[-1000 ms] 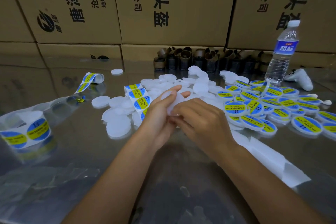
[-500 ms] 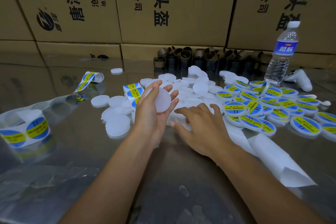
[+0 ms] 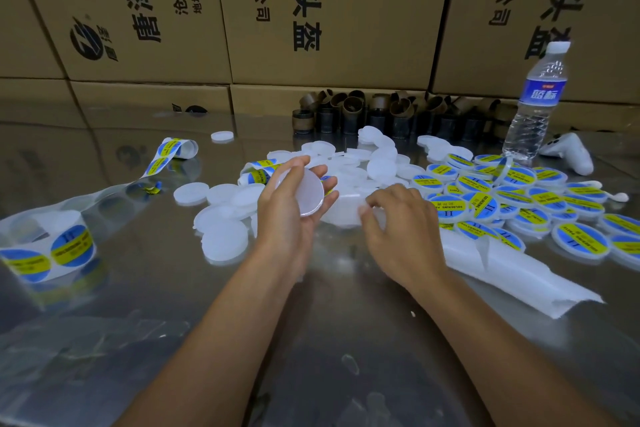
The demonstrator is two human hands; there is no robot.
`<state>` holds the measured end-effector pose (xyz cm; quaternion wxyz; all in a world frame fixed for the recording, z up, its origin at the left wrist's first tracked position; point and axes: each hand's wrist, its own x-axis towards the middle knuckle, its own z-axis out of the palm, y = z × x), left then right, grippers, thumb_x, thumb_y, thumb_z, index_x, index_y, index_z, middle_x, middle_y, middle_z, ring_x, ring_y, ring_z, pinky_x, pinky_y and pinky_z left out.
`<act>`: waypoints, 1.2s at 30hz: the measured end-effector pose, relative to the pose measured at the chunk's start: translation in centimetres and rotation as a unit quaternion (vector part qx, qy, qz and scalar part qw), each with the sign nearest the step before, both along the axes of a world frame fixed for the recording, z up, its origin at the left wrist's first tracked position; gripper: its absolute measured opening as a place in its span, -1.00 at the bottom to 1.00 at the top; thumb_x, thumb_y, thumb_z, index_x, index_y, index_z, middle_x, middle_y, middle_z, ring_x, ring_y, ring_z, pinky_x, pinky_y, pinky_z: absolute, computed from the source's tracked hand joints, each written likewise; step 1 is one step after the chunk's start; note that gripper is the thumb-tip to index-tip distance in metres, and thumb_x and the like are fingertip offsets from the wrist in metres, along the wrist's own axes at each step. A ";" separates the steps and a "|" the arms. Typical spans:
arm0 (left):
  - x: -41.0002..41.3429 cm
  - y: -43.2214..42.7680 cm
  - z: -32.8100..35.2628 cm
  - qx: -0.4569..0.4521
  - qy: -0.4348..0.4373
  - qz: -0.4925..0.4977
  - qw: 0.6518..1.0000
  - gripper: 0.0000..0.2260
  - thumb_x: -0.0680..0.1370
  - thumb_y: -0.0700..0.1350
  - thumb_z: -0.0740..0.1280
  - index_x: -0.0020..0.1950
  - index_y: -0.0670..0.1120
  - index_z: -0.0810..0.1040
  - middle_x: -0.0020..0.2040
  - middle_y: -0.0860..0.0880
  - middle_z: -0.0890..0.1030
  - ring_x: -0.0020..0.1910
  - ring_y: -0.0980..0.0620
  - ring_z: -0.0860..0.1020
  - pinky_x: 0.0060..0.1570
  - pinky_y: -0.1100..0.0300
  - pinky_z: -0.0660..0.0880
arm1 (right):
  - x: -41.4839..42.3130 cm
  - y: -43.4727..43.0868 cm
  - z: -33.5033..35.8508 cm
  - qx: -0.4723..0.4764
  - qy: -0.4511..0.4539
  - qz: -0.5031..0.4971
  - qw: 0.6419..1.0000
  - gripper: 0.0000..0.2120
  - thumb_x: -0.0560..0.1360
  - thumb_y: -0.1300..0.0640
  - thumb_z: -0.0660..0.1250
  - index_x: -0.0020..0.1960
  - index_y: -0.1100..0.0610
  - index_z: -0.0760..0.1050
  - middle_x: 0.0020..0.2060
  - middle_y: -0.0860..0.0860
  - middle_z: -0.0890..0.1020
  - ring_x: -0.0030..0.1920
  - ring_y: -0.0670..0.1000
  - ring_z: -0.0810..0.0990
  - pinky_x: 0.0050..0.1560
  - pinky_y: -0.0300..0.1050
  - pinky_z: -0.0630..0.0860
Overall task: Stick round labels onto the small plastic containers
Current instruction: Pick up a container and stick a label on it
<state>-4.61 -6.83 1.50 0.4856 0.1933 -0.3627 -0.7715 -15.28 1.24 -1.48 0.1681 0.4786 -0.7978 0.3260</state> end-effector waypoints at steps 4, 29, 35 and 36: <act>0.0 -0.1 -0.1 0.009 -0.054 0.071 0.996 -0.91 0.58 -0.17 0.28 -0.10 -0.06 0.55 -0.29 -0.02 0.64 -0.38 0.09 0.63 -0.33 0.23 0.59 | -0.3 0.3 0.4 -0.132 -0.087 -0.026 0.987 -0.89 0.50 0.20 0.24 -0.06 0.21 0.52 -0.04 0.11 0.55 0.06 0.15 0.44 0.09 -0.01 0.24; -1.4 -0.5 -2.2 -0.068 -0.145 0.162 0.974 -0.71 0.43 -0.41 0.38 -0.14 0.00 0.51 -0.20 0.03 0.60 -0.23 0.10 0.55 -0.07 0.18 0.52 | 1.0 1.0 0.6 -0.059 0.065 -0.045 0.995 -0.70 0.46 0.15 0.32 0.19 0.12 0.51 0.03 0.04 0.59 0.14 0.13 0.50 0.31 0.09 0.15; -1.6 0.3 -1.9 -0.141 -0.126 0.092 0.978 -0.70 0.41 -0.40 0.41 -0.12 0.01 0.54 -0.26 0.10 0.66 -0.16 0.07 0.61 -0.04 0.17 0.56 | 0.9 0.7 0.8 -0.064 -0.015 -0.046 0.997 -0.73 0.56 0.03 0.20 0.21 0.07 0.49 -0.16 -0.04 0.65 0.11 0.06 0.49 0.32 0.03 0.11; -1.7 0.4 -1.9 -0.150 -0.123 0.081 0.978 -0.70 0.41 -0.40 0.41 -0.12 0.01 0.54 -0.27 0.11 0.66 -0.16 0.07 0.61 -0.04 0.17 0.56 | 0.8 0.7 0.8 -0.070 -0.033 -0.037 0.996 -0.75 0.55 0.05 0.21 0.20 0.06 0.48 -0.21 -0.05 0.64 0.06 0.06 0.51 0.30 0.05 0.17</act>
